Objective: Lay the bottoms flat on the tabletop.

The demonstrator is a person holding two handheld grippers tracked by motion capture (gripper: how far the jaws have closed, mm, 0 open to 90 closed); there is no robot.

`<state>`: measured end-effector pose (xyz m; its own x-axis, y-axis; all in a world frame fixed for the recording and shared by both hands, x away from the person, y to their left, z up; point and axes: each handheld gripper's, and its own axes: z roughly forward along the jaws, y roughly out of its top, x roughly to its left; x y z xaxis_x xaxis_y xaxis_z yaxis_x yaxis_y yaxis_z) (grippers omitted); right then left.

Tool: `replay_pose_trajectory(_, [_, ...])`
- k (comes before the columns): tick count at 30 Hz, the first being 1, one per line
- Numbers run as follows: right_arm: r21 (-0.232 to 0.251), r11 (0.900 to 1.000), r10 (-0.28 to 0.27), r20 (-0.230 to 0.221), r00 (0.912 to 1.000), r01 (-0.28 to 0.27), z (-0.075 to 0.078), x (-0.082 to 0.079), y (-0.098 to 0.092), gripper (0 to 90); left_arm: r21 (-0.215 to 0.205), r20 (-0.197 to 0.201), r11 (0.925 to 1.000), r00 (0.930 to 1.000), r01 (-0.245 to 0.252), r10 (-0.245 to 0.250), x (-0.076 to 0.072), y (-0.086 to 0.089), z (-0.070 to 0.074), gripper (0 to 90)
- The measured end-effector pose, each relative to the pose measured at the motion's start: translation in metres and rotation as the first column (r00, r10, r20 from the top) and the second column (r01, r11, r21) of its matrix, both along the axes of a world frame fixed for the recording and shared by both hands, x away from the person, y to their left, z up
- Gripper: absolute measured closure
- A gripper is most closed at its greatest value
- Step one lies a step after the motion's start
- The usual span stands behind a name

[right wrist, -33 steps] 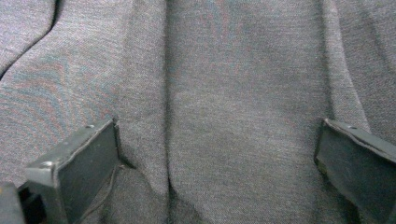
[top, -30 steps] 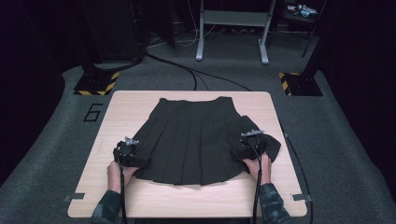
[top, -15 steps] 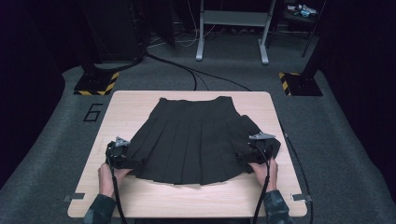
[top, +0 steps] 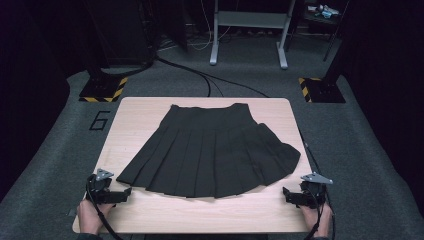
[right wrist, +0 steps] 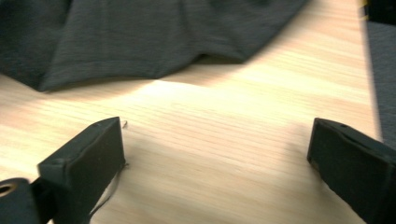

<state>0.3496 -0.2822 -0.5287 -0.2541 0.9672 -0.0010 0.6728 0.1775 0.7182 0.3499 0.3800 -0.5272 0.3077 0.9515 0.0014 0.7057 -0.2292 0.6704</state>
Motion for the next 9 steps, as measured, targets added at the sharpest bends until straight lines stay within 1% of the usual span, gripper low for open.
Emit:
replay_pose_trajectory(1, [-0.002, 1.0, -0.005, 0.008, 1.0, 0.005, -0.0002, -0.0009, -0.001, 3.8, 0.0, 0.0, 1.0, 1.0, 0.0, 0.0, 0.0, 0.0, 0.0, 0.0])
replay_pose_trajectory(2, [-0.002, 1.0, -0.005, 0.008, 1.0, 0.005, -0.0002, -0.0009, -0.001, 3.8, -0.008, 0.016, 1.0, 0.9999, -0.004, 0.004, -0.0006, 0.0001, -0.0014, 0.0])
replay_pose_trajectory(3, [0.005, 1.0, -0.004, 0.009, 1.0, 0.004, -0.0009, -0.0009, -0.0017, 3.5, -0.014, 0.034, 0.9999, 0.9994, 0.009, -0.008, -0.0013, 0.0012, -0.0029, 0.0])
replay_pose_trajectory(4, [0.003, 1.0, -0.001, 0.011, 0.9999, 0.001, -0.0011, -0.0005, -0.0019, 3.3, -0.026, 0.07, 0.9996, 0.9975, 0.008, -0.006, -0.0028, 0.0021, -0.006, 0.0])
replay_pose_trajectory(5, [0.004, 1.0, -0.003, 0.009, 1.0, 0.003, -0.0011, -0.0004, -0.0016, 2.7, -0.033, 0.072, 0.9995, 0.9974, 0.001, 0.002, -0.0029, 0.0022, -0.0063, 0.0])
replay_pose_trajectory(7, [0.003, 1.0, -0.012, 0.004, 0.9999, 0.012, -0.0015, 0.0008, -0.0013, 0.1, -0.032, 0.071, 0.9995, 0.9975, 0.002, 0.0, -0.003, 0.0025, -0.0063, 0.0])
replay_pose_trajectory(8, [0.001, 1.0, -0.019, -0.002, 0.9998, 0.019, -0.0015, 0.0012, -0.0012, 0.0, -0.033, 0.068, 0.9994, 0.9977, 0.001, 0.002, -0.0032, 0.0024, -0.0063, 0.0])
replay_pose_trajectory(9, [0.002, 1.0, -0.019, -0.006, 0.9998, 0.019, -0.0014, 0.0012, -0.0015, 0.0, -0.03, 0.073, 0.9995, 0.9973, 0.0, 0.003, -0.0026, 0.0028, -0.0063, 0.0])
